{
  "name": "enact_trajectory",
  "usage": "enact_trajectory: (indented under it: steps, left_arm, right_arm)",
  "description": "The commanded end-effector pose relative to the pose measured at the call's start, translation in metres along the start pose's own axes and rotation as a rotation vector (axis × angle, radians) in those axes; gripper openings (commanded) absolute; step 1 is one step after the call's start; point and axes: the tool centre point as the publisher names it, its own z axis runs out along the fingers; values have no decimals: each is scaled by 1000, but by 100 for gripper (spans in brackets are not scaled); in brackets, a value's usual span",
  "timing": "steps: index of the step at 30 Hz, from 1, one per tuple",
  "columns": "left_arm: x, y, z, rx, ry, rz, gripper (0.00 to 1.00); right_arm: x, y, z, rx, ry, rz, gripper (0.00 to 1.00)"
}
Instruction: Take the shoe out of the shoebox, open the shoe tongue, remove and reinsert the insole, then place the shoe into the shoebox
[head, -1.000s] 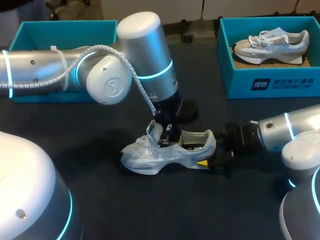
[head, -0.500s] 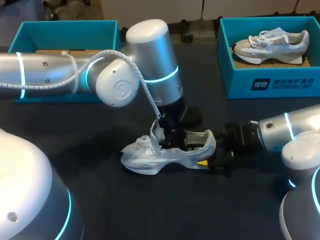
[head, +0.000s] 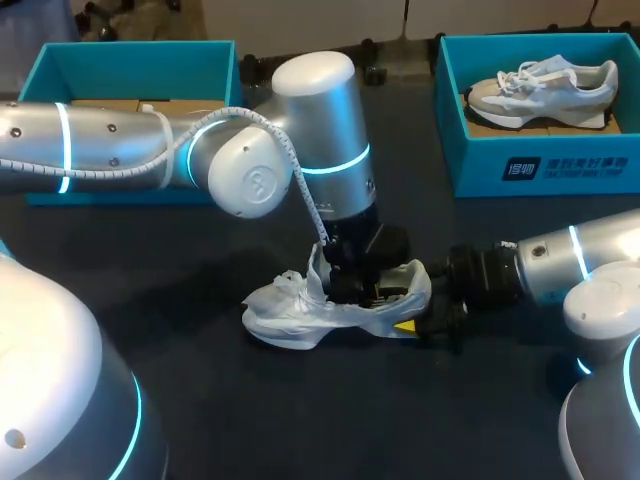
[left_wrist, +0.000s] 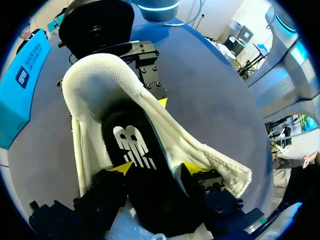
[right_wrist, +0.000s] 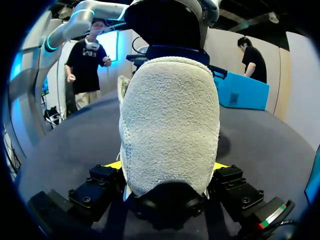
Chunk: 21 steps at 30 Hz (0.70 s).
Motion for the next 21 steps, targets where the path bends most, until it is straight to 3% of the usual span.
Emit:
enact_trajectory:
  steps: [1,5,9,12,19,21]
  left_arm:
    - [-4,0,17,-11,-38,2,62]
    - [-5,5,24,-28,-90,16,62]
    - [-9,10,34,-51,-131,12,75]
    - [-11,13,38,-64,-170,6,79]
    - [-20,20,49,-84,-235,-20,65]
    - [-26,23,53,-97,-256,-31,55]
  right_arm:
    - [-5,-9,4,2,-2,0,0]
    - [-5,-9,4,2,-2,0,0]
    - [-5,-9,4,2,-2,0,0]
    - [-5,-9,4,2,-2,0,0]
    - [-5,-9,4,2,-2,0,0]
    - [-5,-9,4,2,-2,0,0]
